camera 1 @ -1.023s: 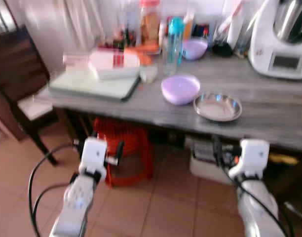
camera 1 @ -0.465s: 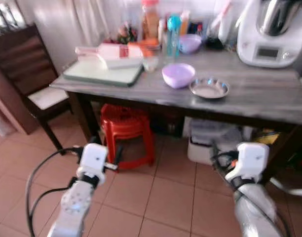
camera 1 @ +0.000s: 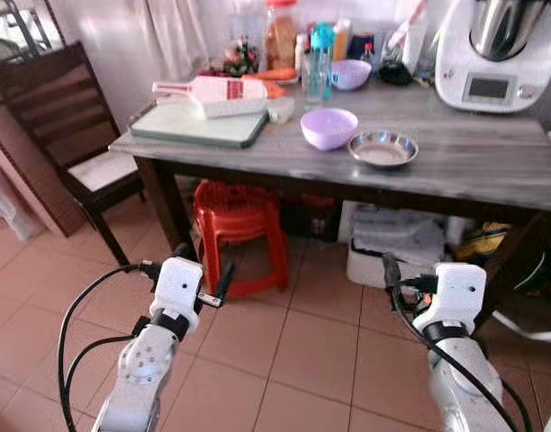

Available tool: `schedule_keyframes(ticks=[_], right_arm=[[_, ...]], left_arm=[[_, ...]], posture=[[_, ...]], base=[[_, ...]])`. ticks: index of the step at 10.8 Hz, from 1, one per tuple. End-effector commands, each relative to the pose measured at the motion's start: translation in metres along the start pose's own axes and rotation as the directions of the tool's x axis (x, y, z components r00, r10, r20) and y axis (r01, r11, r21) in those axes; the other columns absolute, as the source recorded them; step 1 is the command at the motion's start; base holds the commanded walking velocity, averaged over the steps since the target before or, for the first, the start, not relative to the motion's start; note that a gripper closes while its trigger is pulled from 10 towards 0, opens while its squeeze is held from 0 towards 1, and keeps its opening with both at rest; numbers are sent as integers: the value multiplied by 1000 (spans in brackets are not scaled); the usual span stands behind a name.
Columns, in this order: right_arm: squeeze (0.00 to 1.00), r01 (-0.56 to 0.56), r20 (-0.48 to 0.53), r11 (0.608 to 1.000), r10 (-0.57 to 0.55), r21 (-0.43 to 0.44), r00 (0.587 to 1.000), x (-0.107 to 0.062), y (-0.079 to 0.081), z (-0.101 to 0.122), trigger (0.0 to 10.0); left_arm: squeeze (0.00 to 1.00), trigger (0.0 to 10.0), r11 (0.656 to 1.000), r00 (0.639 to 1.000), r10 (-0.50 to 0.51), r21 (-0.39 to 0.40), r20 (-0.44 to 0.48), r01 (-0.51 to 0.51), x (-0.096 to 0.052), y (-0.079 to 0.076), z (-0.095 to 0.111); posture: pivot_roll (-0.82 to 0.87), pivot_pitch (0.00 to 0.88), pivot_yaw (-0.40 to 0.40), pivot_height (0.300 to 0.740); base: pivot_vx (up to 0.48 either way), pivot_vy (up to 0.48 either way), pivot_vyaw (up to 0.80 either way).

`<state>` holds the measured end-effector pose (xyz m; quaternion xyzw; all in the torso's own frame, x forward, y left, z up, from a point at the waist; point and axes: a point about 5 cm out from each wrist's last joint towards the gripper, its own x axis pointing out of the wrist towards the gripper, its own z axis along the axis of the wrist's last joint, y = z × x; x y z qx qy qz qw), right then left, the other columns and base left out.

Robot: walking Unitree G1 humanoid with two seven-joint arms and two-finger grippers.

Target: Setting the table

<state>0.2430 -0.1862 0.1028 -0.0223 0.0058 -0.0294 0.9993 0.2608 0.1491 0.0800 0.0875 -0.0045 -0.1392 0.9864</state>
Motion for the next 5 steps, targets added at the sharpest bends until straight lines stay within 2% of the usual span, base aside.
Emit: schedule_keyframes(ticks=[1,5], right_arm=[[0,1,13,1000,-1,-3,1000,1,-2,4,10000],[0,15,17,1000,-15,12,1000,1,-4,7,10000]], left_arm=[[0,10000,1000,1000,-8,-4,7,8,0,1,2],[0,10000,999,1000,-26,-28,16,27,1,0,3]], posture=[[-4,0,49,740],[-8,0,46,740]], base=[[0,-296,0],[0,-381,0]])
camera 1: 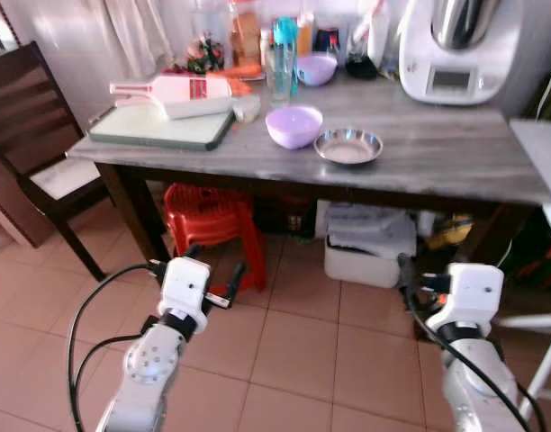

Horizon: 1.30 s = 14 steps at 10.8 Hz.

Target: Setting the table

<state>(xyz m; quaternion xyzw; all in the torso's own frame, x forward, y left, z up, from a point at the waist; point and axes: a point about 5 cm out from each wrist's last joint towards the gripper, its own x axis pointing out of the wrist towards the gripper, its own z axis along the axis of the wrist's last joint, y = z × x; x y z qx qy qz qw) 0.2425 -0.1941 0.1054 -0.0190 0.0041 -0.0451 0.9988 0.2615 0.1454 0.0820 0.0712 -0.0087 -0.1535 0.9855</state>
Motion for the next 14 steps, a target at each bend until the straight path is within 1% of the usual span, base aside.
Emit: schedule_keyframes(ticks=[1,2,4,5,6,7,9,14], right_arm=[[0,-17,15,1000,17,5,1000,1,4,5,10000],[0,-20,20,1000,20,9,1000,1,5,6,10000],[0,-8,66,1000,7,17,998,-2,7,16,10000],[0,1,87,1000,-3,28,996,-5,10,22,10000],[0,6,96,999,-10,37,995,-12,14,26,10000],[0,8,80,999,-11,40,997,-17,14,21,10000],[0,17,62,999,-19,42,998,-17,12,18,10000],[0,-6,42,999,5,44,999,-16,15,13,10000]], left_arm=[[0,10000,1000,1000,0,-1,2,0,-1,2,2],[0,10000,1000,1000,-2,-7,9,2,0,1,4],[0,10000,1000,1000,0,-12,19,1,1,2,7],[0,10000,1000,1000,-1,-15,21,1,0,3,7],[0,10000,1000,1000,-10,-23,21,11,-1,4,8],[0,10000,1000,1000,-15,-25,17,16,-2,3,7],[0,10000,999,999,-29,-27,15,29,-1,2,7],[0,10000,999,999,-38,-25,14,38,-1,1,8]], posture=[[-7,0,46,740],[-5,0,47,740],[-3,0,50,740],[-3,0,52,740],[-3,0,52,740],[-6,0,56,740],[-7,2,60,740],[1,1,56,740]], base=[[0,-405,0],[0,-409,0],[0,-407,0],[0,-405,0],[0,-412,0],[0,-409,-644],[0,-409,-641],[0,-409,0]])
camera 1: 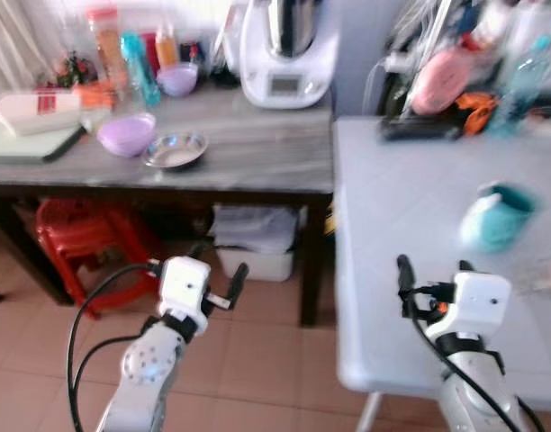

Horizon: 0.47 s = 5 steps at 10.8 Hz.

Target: Setting the table

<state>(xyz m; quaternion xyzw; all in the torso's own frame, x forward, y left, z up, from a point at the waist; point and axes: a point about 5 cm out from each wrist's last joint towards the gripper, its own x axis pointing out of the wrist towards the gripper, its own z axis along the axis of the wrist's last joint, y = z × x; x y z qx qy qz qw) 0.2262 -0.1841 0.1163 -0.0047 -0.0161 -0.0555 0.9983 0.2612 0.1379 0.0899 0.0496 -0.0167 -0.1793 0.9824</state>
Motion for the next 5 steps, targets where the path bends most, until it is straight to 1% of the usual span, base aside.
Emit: schedule_keyframes(ticks=[1,5], right_arm=[[0,-29,4,999,29,14,1000,2,7,2,10000],[0,-41,-4,999,41,21,999,2,9,0,10000]], left_arm=[[0,10000,1000,1000,11,16,-12,-11,-2,7,-1],[0,10000,1000,1000,7,18,-12,-6,-2,6,-1]], posture=[[2,0,56,740],[1,1,62,740]], base=[[0,-409,0],[0,-405,0]])
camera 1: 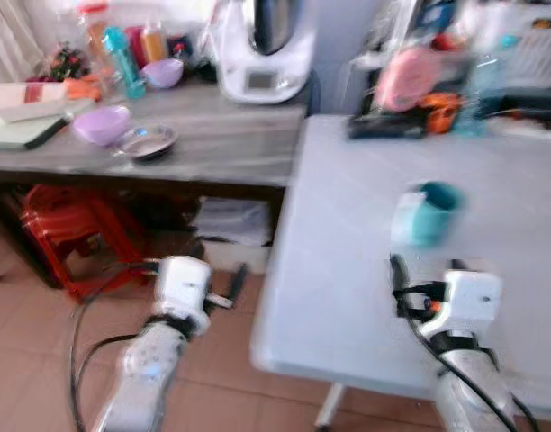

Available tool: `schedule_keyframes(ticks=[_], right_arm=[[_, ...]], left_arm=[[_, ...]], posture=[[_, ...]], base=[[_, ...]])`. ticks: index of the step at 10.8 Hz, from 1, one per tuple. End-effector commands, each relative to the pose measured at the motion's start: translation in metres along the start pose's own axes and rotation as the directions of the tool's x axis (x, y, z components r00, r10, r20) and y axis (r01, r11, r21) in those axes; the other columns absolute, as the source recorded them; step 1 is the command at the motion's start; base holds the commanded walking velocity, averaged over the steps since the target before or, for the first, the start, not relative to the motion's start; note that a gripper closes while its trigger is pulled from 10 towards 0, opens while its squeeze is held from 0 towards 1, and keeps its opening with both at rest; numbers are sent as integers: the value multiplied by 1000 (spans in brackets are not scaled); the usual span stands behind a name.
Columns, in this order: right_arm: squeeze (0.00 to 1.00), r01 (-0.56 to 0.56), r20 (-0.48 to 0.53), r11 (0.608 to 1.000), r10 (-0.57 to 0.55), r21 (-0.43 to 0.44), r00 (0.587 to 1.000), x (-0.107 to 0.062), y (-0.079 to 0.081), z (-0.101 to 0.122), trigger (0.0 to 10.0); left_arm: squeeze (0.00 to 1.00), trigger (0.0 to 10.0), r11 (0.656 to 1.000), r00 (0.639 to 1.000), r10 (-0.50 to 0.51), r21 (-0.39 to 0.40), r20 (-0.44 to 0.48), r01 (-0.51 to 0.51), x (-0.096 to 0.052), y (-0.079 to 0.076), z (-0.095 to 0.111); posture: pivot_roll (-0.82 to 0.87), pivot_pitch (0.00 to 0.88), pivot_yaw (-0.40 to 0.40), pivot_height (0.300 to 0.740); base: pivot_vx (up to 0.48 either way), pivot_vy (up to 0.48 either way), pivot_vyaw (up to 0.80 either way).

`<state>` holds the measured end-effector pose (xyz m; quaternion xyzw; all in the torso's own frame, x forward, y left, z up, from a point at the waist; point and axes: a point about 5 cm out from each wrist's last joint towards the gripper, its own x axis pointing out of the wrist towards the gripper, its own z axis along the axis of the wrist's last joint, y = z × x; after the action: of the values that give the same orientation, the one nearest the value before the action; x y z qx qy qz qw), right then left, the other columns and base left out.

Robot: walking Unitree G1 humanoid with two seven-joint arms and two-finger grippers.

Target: Setting the table

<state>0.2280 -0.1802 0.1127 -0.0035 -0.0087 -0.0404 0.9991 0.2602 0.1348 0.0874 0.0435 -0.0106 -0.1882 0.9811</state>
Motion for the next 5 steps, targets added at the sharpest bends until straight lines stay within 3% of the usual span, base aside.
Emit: schedule_keyframes(ticks=[1,2,5], right_arm=[[0,-21,-2,999,21,28,1000,0,7,1,10000],[0,-29,-5,999,29,31,1000,0,9,1,10000],[0,-67,-52,997,69,35,996,0,15,-7,10000]], left_arm=[[0,10000,1000,1000,19,25,-12,-18,-3,9,-1],[0,10000,999,1000,10,33,-26,-10,-4,10,-3],[0,10000,988,986,-156,-22,-57,155,-12,7,-11]], posture=[[0,5,62,740],[0,6,64,740],[1,8,63,740]], base=[[0,0,0],[0,0,0],[0,0,0]])
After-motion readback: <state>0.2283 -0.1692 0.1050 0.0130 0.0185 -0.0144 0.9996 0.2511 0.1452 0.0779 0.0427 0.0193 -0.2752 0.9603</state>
